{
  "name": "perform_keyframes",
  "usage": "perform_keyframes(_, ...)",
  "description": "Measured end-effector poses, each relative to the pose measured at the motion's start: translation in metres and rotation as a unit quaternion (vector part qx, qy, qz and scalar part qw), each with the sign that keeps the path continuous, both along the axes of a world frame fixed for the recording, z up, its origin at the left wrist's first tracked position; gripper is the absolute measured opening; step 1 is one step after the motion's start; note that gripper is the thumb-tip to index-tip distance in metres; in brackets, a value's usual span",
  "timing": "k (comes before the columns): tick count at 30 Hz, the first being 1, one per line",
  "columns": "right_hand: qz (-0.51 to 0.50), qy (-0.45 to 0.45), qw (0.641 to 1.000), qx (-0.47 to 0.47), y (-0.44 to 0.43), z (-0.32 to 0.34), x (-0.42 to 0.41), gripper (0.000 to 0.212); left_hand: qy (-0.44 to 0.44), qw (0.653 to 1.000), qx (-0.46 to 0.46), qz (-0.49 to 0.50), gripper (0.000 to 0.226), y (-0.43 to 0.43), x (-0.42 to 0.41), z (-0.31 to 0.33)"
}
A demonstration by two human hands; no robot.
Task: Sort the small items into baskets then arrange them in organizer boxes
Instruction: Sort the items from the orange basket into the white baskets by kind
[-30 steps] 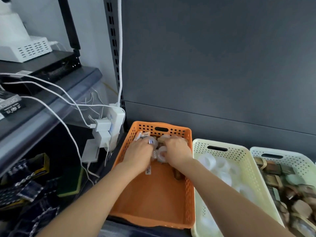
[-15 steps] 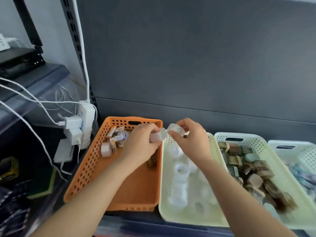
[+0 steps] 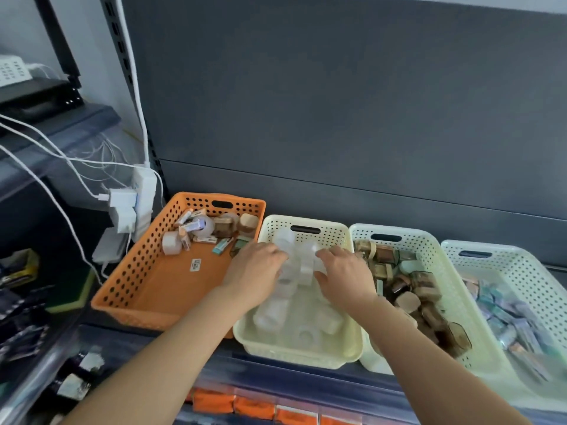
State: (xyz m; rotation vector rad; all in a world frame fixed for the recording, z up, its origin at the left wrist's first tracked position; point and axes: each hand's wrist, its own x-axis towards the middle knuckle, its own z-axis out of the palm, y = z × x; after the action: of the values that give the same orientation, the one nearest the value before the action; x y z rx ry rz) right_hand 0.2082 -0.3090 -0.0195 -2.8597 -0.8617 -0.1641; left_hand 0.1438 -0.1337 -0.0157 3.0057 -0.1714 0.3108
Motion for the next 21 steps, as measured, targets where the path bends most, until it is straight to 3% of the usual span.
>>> perform_keyframes(9, 0.035, 0.018, 0.997, 0.067, 0.043, 0.008, 0.005, 0.029, -0.013, 0.999, -0.015, 0.045, 0.031, 0.038, -0.008, 0.007)
perform_keyframes(14, 0.101, 0.015, 0.990, 0.099, 0.095, 0.017, 0.004, 0.025, -0.022, 0.994, -0.031, 0.104, 0.030, 0.087, -0.011, 0.014)
perform_keyframes(21, 0.187, 0.007, 0.981, 0.057, 0.180, 0.009, 0.013, 0.029, 0.058, 0.972, 0.100, 0.204, 0.034, 0.159, -0.007, 0.002)
